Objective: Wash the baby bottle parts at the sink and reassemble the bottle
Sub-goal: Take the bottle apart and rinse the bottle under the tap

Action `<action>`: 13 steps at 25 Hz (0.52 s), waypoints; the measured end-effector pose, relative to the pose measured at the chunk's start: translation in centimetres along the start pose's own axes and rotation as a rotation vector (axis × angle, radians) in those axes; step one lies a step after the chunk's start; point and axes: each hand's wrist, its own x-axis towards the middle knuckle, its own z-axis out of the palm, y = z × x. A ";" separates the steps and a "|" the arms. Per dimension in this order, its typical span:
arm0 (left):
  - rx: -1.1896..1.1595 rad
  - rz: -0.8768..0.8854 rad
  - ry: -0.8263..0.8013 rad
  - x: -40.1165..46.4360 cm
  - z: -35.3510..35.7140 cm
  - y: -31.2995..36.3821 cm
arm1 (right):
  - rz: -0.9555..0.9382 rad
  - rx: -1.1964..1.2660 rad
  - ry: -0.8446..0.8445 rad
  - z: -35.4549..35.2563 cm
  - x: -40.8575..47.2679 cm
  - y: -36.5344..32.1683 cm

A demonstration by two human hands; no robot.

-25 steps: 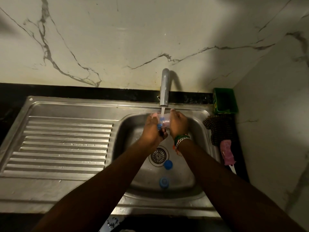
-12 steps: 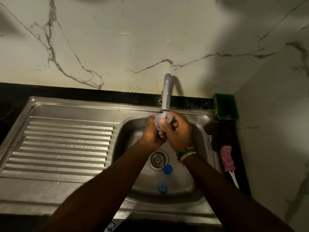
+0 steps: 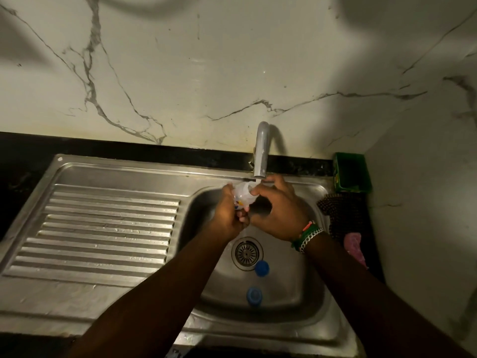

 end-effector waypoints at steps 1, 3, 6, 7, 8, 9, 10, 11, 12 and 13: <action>0.024 0.003 -0.004 0.1 -0.2 0.1 | 0.002 -0.034 -0.051 -0.4 0.2 -0.3; 0.041 -0.002 0.006 -0.2 -0.1 0.3 | 0.052 -0.092 -0.071 -0.9 0.4 -0.6; -0.003 0.037 0.078 -0.6 0.5 1.0 | 0.011 -0.079 -0.069 -0.2 0.5 -0.3; -0.005 0.056 0.093 -0.7 0.8 1.0 | -0.008 0.087 -0.019 0.4 0.7 -0.1; 0.007 0.083 0.116 -1.1 1.3 1.0 | 0.012 0.281 0.057 1.0 0.7 0.0; 0.047 0.128 0.145 -1.7 1.7 0.9 | 0.064 0.480 0.127 1.5 0.8 0.2; 0.105 0.209 0.185 -2.0 1.9 0.7 | 0.161 0.672 0.170 2.0 0.7 0.3; 0.180 0.318 0.211 -2.3 1.9 0.7 | 0.288 0.872 0.177 2.5 0.7 0.1; 0.260 0.428 0.222 -2.4 1.9 0.8 | 0.414 1.033 0.152 3.2 0.8 0.3; 0.338 0.506 0.244 -2.5 1.7 0.8 | 0.506 1.133 0.119 3.9 0.9 0.7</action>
